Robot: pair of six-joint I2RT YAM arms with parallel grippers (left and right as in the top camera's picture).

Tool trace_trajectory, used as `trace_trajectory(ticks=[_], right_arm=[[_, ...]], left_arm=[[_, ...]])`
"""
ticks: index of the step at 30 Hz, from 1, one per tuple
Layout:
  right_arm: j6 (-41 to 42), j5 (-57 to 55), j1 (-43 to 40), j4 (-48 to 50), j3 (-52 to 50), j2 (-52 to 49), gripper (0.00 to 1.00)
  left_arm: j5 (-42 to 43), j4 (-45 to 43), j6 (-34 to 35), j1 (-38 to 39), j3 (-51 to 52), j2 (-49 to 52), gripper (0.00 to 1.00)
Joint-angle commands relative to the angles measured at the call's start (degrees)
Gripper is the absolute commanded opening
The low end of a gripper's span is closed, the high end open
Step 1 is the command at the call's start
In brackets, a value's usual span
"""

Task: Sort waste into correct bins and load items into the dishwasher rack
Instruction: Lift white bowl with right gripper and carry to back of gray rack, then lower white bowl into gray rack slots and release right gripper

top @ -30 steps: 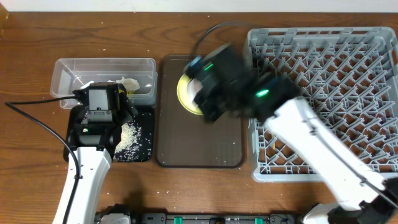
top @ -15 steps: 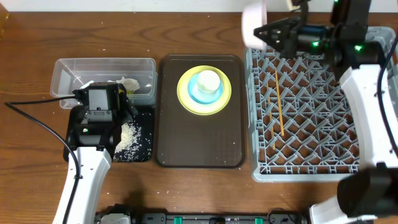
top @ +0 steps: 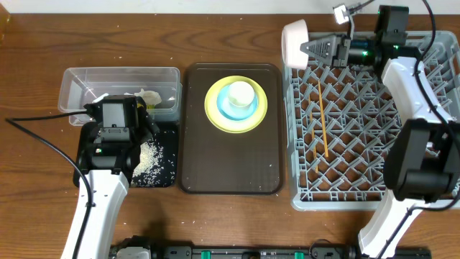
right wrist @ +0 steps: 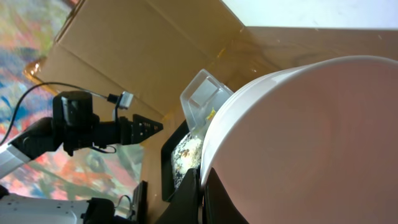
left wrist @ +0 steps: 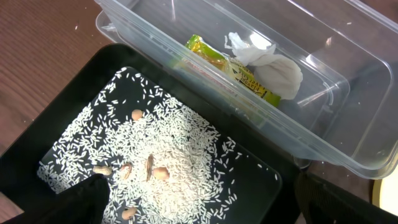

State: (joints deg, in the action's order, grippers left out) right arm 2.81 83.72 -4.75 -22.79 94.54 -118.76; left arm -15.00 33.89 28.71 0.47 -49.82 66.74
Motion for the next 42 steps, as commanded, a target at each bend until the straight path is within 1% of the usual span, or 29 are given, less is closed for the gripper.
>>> trace_trajectory(ticks=[1,5,11,22,29,35,42], right_arm=[[0.09,4.48,-2.43,0.28,0.52,-2.71,0.01],[-1.46,4.83,-3.89,0.24,0.20,-5.20,0.01],[-1.66,4.59,-4.98,0.28,-0.76,-7.41,0.01],[-1.62,3.30,-6.49,-1.03,-1.33,-7.61,0.01],[-0.07,3.37,-5.60,-0.98,-1.33,-7.61,0.01],[-0.09,3.34,-3.10,0.02,-1.33,-7.61,0.01],[-0.09,3.32,-2.78,0.87,-1.33,-7.61,0.01]], left_arm=[[-0.70,0.00,0.52,-0.20,-0.87,0.24,0.98],[-0.70,0.00,0.52,-0.20,-0.87,0.24,0.98],[-0.70,0.00,0.52,-0.20,-0.87,0.24,0.98],[-0.70,0.00,0.52,-0.20,-0.87,0.24,0.98],[-0.70,0.00,0.52,-0.20,-0.87,0.26,0.98],[-0.72,0.00,0.52,-0.20,-0.87,0.24,0.98],[-0.72,0.00,0.52,-0.20,-0.87,0.24,0.98]])
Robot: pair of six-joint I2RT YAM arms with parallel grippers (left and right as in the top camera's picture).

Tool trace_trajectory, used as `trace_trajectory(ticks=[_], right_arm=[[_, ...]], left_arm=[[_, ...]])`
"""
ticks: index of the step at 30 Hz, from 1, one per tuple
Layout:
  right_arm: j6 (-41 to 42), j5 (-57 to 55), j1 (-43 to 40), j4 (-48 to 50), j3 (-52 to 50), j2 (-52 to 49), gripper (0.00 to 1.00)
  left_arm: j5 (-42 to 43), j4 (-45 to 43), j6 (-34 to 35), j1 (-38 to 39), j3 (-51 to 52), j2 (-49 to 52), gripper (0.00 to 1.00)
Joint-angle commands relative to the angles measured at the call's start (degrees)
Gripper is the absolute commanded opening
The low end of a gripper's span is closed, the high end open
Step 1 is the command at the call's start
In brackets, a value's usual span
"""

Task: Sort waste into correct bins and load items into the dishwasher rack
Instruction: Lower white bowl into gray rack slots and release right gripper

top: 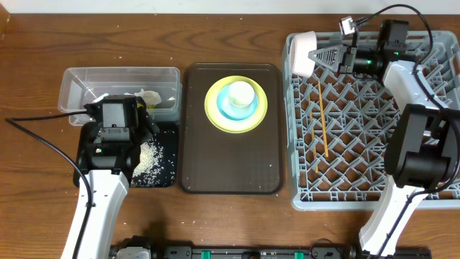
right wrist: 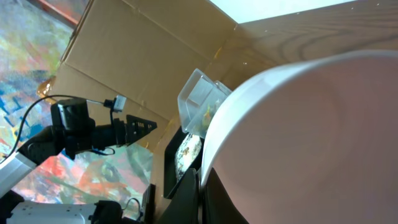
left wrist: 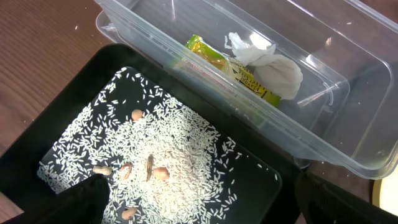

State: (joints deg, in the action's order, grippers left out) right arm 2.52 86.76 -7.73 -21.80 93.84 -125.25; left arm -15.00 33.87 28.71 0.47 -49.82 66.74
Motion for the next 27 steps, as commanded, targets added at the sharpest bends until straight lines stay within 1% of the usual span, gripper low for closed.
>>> trace_trajectory(ticks=[1,13,16,19,22,27], right_arm=[[0.20,0.28,0.20,-0.20,-0.63,-1.11,0.01],[0.17,-0.04,-2.23,-0.79,-0.63,-1.11,0.01],[0.17,-3.48,-2.91,-2.78,-0.63,-1.11,0.01],[0.11,-11.30,-3.26,-6.27,-0.66,-1.11,0.03],[-0.07,-15.85,-3.26,-7.69,-0.63,-1.11,0.04],[-0.04,-16.68,-4.22,-7.61,-0.63,-1.11,0.06]], left_arm=[[-0.70,0.02,0.52,-0.20,-0.87,0.24,0.98],[-0.72,0.02,0.52,-0.20,-0.87,0.24,0.98],[-0.70,0.02,0.52,-0.20,-0.87,0.24,0.98],[-0.70,0.02,0.52,-0.20,-0.87,0.26,0.98],[-0.70,0.02,0.52,-0.20,-0.87,0.24,0.98],[-0.72,0.02,0.52,-0.20,-0.87,0.24,0.98]])
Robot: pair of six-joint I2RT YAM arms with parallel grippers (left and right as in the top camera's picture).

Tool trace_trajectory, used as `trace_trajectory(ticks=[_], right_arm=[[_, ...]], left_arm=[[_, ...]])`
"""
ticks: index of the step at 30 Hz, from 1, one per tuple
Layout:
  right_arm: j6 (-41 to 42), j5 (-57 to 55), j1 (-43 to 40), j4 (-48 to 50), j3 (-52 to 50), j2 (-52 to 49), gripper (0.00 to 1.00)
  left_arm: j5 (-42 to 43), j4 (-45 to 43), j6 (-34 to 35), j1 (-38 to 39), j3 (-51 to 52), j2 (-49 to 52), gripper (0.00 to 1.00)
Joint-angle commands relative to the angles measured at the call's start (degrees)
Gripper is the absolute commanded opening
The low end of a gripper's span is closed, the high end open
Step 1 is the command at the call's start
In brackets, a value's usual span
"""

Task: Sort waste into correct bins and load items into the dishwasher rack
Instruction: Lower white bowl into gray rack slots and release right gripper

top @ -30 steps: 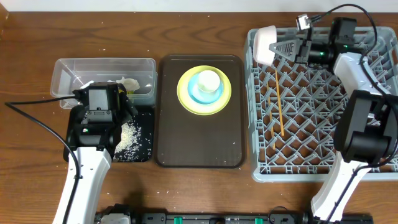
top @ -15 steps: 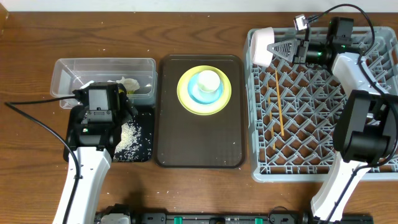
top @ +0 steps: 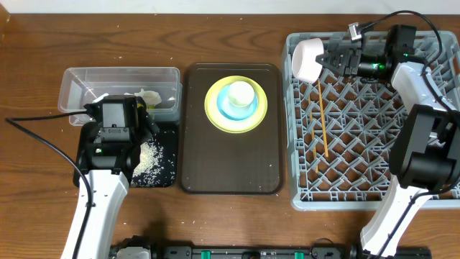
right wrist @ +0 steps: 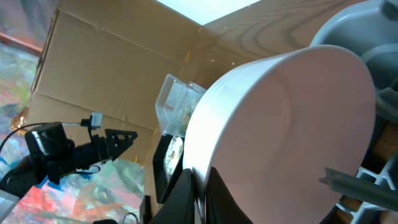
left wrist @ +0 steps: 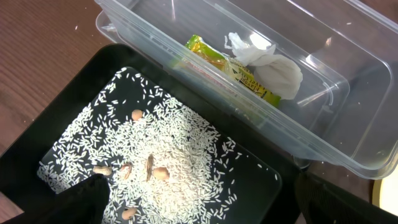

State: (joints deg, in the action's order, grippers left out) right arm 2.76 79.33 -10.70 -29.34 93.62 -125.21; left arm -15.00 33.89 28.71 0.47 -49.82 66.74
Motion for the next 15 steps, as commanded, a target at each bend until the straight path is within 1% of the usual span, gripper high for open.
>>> trace_trajectory(ticks=[1,5,7,10,11,15], right_arm=[[-0.28,-9.27,-1.53,-0.09,-0.42,-1.16,0.06],[-0.26,-9.27,-3.13,-0.11,-0.42,-1.16,0.17],[-0.24,-9.27,-3.87,-0.13,-0.42,-1.16,0.31],[-0.22,-9.25,-5.18,-0.22,-0.42,-1.16,0.45],[-0.11,-9.25,-5.62,-0.22,-0.42,-1.16,0.49],[2.58,-9.27,-7.82,-0.22,-0.35,-0.85,0.51]], left_arm=[[-0.72,0.00,0.52,-0.20,-0.87,0.26,0.98],[-0.70,0.00,0.52,-0.20,-0.87,0.24,0.98],[-0.70,0.00,0.52,-0.20,-0.87,0.24,0.98],[-0.70,0.00,0.52,-0.20,-0.87,0.26,0.98],[-0.70,0.00,0.52,-0.20,-0.87,0.24,0.98],[-0.70,0.00,0.52,-0.20,-0.87,0.24,0.98]])
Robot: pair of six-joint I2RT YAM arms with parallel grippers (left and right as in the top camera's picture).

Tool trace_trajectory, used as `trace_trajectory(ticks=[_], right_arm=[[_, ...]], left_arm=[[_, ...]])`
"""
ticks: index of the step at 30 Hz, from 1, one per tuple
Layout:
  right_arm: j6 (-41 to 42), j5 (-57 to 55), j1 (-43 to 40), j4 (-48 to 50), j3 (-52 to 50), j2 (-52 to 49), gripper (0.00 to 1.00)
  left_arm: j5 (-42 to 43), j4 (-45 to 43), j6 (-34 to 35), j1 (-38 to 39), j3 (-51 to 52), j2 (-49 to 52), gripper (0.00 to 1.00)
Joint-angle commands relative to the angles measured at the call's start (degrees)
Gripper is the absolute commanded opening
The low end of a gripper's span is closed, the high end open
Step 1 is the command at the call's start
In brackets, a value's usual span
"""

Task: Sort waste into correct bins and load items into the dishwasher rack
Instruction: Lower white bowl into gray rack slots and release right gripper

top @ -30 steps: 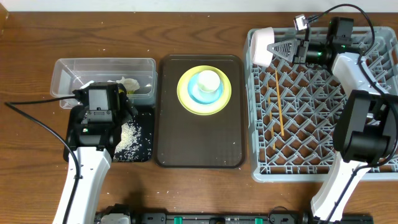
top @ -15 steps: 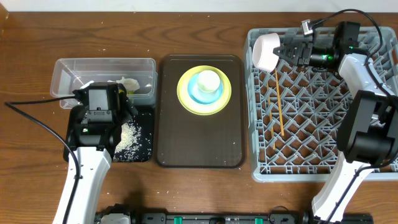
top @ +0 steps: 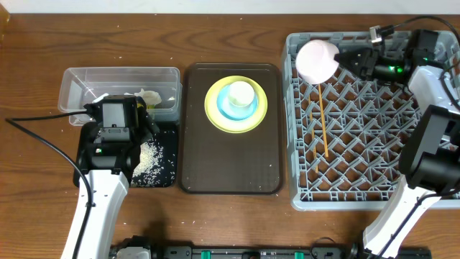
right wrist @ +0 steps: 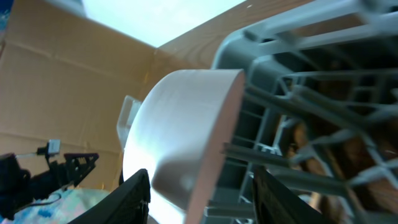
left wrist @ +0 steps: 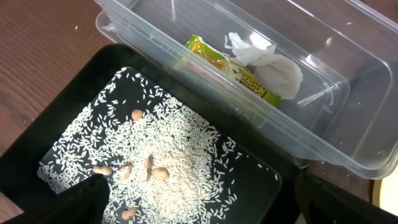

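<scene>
A white bowl (top: 316,59) stands on its edge in the far left corner of the grey dishwasher rack (top: 359,203); in the right wrist view the bowl (right wrist: 186,137) rests among the rack's bars. My right gripper (top: 357,59) is just right of it, open, fingers (right wrist: 135,198) apart and off the bowl. A thin orange stick (top: 323,119) lies in the rack. A yellow plate (top: 213,108) with a blue dish and cup (top: 240,93) sits on the brown tray (top: 230,176). My left gripper (left wrist: 199,202) hovers open over the black tray (left wrist: 273,199) of rice and nuts.
A clear bin (top: 79,78) at the far left holds a green wrapper (left wrist: 233,65) and a crumpled tissue (left wrist: 273,68). Bare wood table surrounds the trays. My right arm reaches along the rack's far edge.
My right gripper was shut on the bowl's rim at the rack's corner. Now it is open and farther right, and the bowl stands in the rack by itself. The left arm is unchanged.
My right gripper held the bowl beyond the rack's far left corner. Then the bowl was over that corner, then lower between the rack's bars. Now the bowl is let go and stands there. My left gripper stayed open over the rice tray throughout.
</scene>
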State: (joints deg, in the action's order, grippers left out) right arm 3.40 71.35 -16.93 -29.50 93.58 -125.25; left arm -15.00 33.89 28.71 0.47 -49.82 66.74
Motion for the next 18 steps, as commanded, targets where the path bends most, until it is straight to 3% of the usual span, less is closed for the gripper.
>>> trace_trajectory(ticks=[1,13,18], right_arm=[[3.30,-1.46,-2.36,-0.07,-0.26,-0.61,0.51],[5.09,-14.25,-4.02,-3.72,-0.26,9.73,0.52],[-1.09,-25.66,-0.74,-13.33,-0.26,15.93,0.40]], left_arm=[[-0.70,0.00,0.52,-0.20,-0.87,0.24,0.98],[-0.70,0.00,0.52,-0.20,-0.87,0.24,0.98],[-0.70,0.00,0.52,-0.20,-0.87,0.26,0.98]])
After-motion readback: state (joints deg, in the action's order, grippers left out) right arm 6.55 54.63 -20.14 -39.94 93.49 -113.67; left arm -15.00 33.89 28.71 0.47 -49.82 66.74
